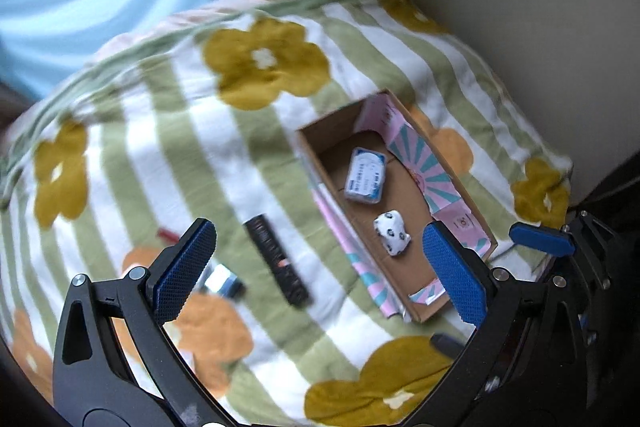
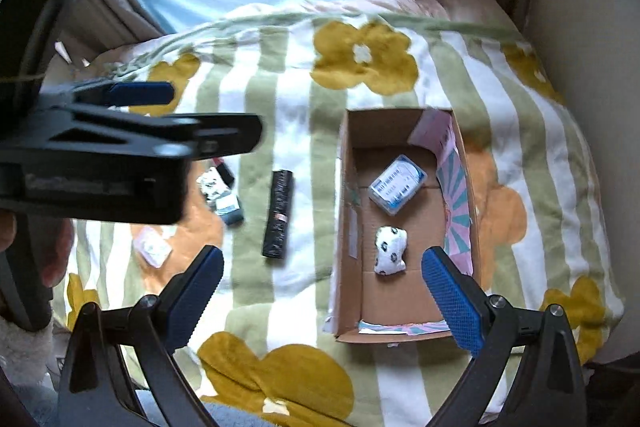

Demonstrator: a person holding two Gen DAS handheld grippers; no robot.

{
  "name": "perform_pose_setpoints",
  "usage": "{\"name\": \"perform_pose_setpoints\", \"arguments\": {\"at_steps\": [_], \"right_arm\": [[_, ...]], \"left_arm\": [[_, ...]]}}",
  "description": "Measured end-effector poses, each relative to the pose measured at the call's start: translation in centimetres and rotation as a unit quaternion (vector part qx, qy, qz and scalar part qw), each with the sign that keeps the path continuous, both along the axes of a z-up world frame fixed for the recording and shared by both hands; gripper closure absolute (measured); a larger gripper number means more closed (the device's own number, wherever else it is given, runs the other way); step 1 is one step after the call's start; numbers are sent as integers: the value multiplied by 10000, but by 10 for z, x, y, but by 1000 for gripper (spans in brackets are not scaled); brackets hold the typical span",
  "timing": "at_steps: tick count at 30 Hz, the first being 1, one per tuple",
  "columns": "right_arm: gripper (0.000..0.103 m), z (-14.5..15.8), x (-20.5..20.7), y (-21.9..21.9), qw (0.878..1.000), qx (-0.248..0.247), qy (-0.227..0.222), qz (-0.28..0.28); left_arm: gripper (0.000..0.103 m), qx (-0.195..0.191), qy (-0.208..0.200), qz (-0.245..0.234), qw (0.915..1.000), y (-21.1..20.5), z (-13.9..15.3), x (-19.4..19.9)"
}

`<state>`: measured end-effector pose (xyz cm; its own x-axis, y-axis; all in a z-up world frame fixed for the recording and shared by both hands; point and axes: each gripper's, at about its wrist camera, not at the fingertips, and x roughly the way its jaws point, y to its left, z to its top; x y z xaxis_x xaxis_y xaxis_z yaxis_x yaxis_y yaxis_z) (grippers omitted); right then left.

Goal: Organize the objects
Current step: 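Withdraw both tools back toward the remaining items on the bed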

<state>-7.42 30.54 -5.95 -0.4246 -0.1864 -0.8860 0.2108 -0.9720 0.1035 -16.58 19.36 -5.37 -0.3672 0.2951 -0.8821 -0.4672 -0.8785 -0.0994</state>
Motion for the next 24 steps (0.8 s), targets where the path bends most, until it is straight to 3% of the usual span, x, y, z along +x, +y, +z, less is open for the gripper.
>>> {"name": "perform_pose_setpoints", "arguments": {"at_steps": [4,10,15,24], "right_arm": [[4,16,8,-20,9995,-64,157,253],[4,30,20,-50,9981,-227,273,505],[4,32,31,-72,9980,-268,305,487],[4,38,46,-95,9959,-389,473,667]], "left_arm": [[0,129,176,613,9979,-49,21,23],[0,168,434,1509,9875,-119,38,63],[0,39,651,1886,9799,-160,44,99],[0,201,738,2520,9647,-224,39,148]]}}
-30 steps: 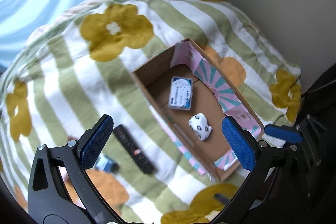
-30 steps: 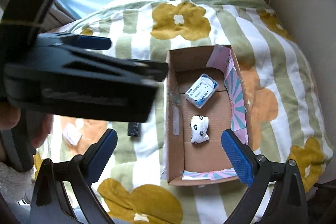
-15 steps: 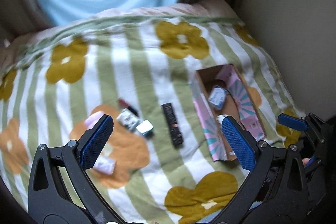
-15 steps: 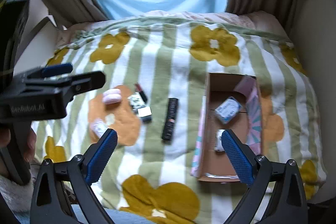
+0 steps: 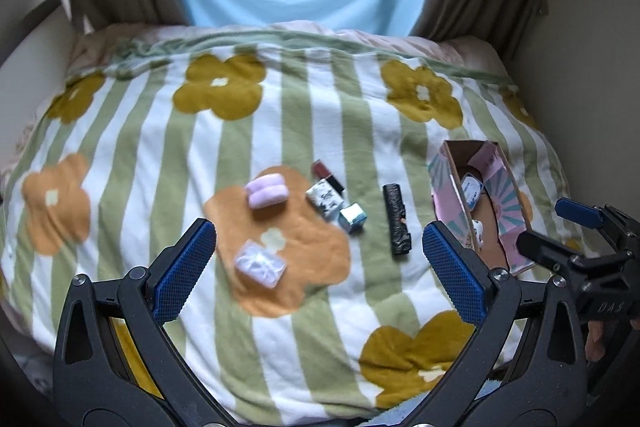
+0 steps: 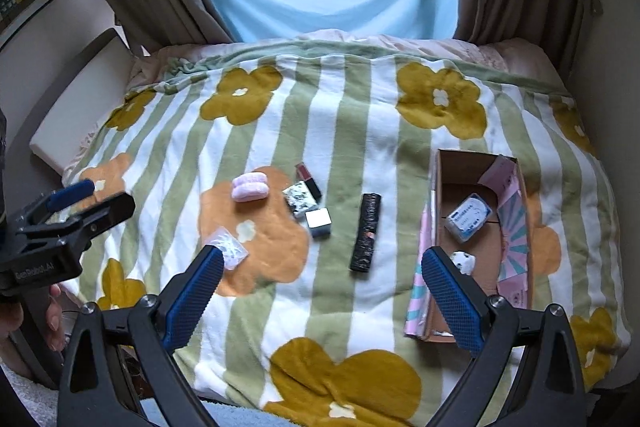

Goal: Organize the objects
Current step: 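Withdraw both tools back toward the remaining items on the bed, then grasp the clear floss pick case with the left tool while the right tool grasps the silver cube box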

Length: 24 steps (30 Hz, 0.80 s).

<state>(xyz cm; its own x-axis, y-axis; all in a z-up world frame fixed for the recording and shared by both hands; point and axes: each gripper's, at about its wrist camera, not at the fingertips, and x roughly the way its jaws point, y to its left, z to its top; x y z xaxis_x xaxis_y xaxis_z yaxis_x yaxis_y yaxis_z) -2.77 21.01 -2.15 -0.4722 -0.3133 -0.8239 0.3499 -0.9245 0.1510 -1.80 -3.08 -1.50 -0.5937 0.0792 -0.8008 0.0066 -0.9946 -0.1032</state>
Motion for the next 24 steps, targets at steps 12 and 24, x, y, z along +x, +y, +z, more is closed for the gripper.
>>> {"name": "perform_pose_setpoints", "arguments": {"at_steps": [12,24], "right_arm": [[4,3,5,-17,9994,-153,148,276],[4,-26,-14,-42,9973,-103,201,695]], "left_arm": [[0,55,-14,240,9997,-28,-9,23],[0,-89,-211,-77,9997,-42,-49,18]]}}
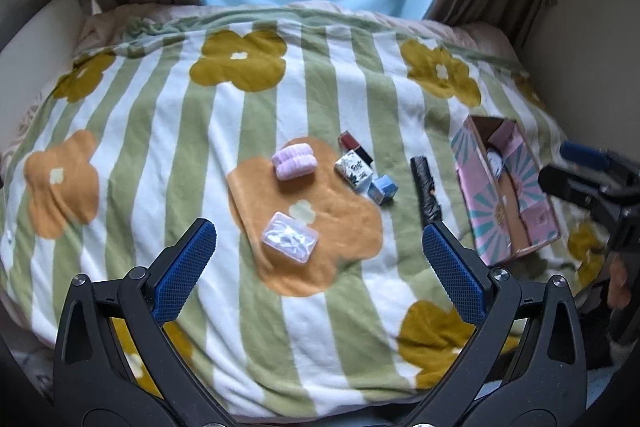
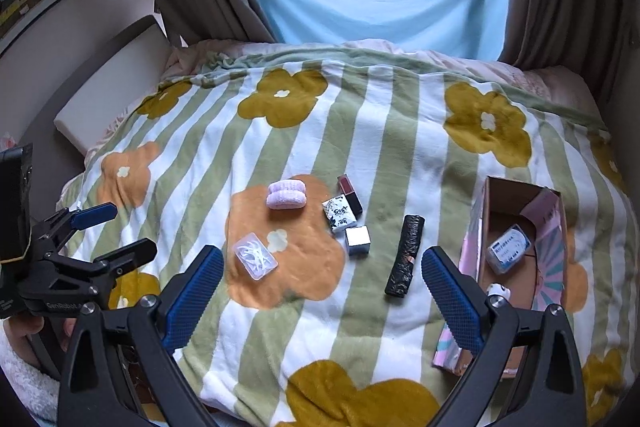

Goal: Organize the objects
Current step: 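Grasp the clear floss pick case with the left tool while the right tool grasps the silver cube box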

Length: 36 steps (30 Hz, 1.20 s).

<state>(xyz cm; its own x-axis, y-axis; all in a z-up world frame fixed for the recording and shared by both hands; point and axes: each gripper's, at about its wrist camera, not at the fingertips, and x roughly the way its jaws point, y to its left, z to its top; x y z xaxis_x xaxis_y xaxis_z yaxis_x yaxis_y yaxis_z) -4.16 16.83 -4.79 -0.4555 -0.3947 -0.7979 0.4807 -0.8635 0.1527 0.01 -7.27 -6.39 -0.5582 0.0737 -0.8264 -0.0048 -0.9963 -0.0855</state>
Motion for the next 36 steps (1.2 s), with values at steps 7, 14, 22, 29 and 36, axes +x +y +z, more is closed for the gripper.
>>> {"name": "perform_pose_setpoints", "arguments": {"at_steps": [7,14,22,29,36], "right_arm": [[4,-56,-25,-16,9999,132,-59,64],[5,-135,-58,-27,9995,269,-114,-88],[19,-221,-94,-37,9979,523,-329,-217],[29,-257,-113,-42,9969,620,-431,-239],[44,-273,-122,-50,9960,756,-471,-111]], "left_arm": [[0,36,-164,-320,9993,-9,-56,-26],[0,-46,-414,-555,9976,-15,-141,-56],[0,-93,-691,-755,9947,-18,-227,-81],[0,-212,-884,-980,9910,-15,-266,-90],[11,-170,-949,-1017,9901,-16,-281,-95]]}}
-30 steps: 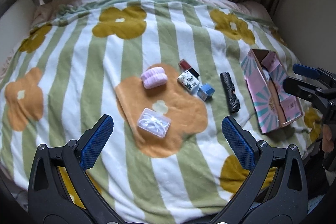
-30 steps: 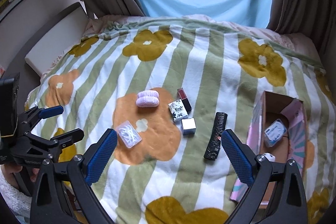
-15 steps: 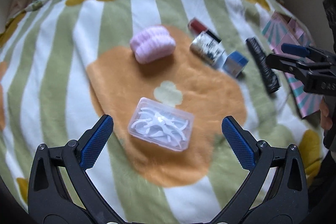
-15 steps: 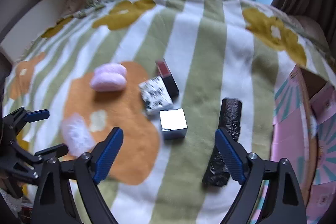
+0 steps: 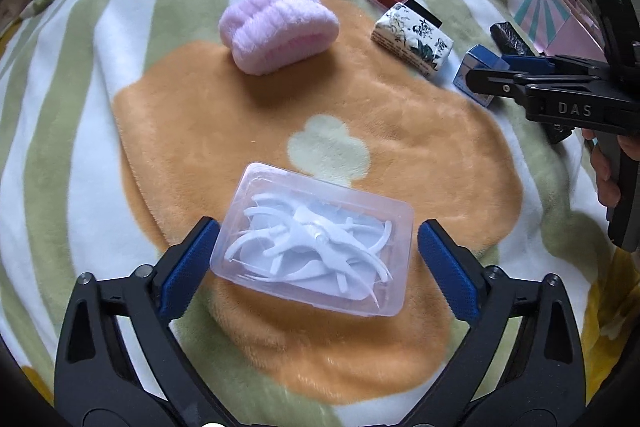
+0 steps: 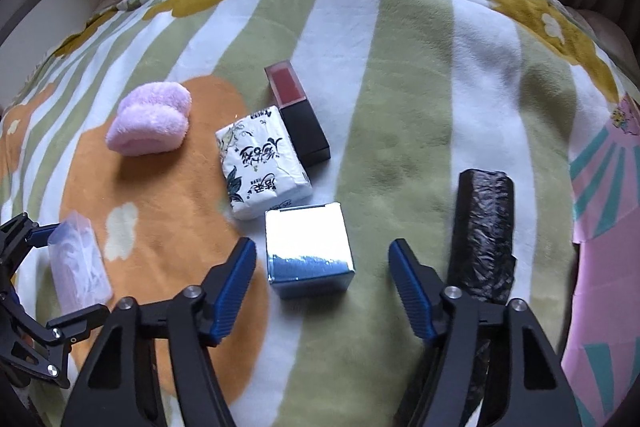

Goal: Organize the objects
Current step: 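Grasp the clear floss pick case with the left tool while the right tool grasps the silver cube box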

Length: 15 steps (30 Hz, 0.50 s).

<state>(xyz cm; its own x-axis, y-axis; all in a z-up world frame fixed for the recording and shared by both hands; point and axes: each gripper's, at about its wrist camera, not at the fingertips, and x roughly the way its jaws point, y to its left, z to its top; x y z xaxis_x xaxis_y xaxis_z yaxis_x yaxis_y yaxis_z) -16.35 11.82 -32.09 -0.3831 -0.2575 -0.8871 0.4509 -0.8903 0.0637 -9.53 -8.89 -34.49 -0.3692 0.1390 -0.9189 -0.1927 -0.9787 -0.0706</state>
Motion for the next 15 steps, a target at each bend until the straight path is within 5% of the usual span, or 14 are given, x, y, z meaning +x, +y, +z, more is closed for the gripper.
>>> {"name": "perform_pose_setpoints", "arguments": {"at_steps": [5,15], "right_arm": [[66,-2,-3,-4,9999,-70,-58,92],[68,7,-1,-10,9999,-45,-104,120]], "left_arm": [[17,-53,80,-84,9999,-1,1,-1],[17,7,143,-22,9999,-4,14,-1]]}}
